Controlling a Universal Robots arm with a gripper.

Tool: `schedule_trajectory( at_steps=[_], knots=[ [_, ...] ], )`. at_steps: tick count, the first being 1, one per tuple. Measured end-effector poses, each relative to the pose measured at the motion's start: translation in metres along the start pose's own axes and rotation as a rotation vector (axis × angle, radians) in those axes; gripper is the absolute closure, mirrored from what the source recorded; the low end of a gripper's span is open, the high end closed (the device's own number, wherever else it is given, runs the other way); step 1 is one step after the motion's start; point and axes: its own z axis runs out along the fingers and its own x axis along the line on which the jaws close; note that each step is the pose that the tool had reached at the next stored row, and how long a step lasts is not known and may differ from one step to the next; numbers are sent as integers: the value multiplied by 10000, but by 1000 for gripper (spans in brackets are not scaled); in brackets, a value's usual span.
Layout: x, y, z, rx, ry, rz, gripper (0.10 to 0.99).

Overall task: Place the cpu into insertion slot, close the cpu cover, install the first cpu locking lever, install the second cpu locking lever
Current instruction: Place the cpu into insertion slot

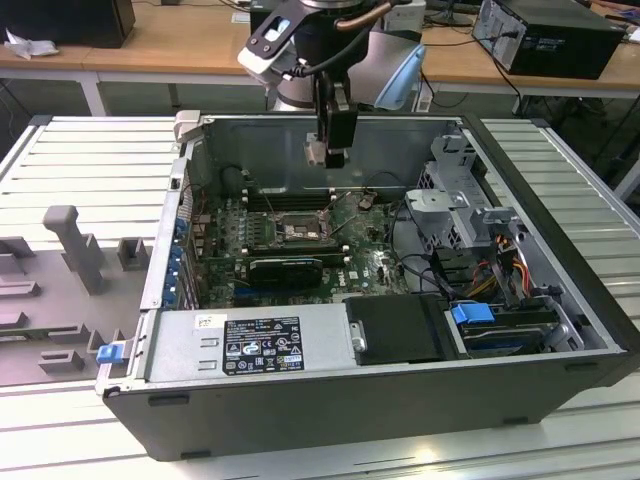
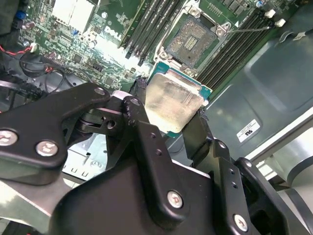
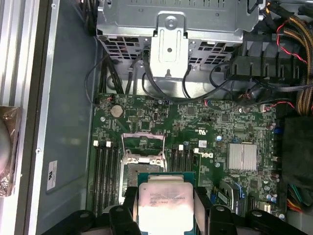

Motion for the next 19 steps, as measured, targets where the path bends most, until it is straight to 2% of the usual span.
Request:
schedule_trajectory(
  at_steps=[6, 12, 19],
  knots=[
    [-1, -8, 50, 0, -2, 4, 545],
    [2, -69, 65, -1, -2, 1, 545],
    [2, -78, 84, -1, -1, 0, 545]
  ],
)
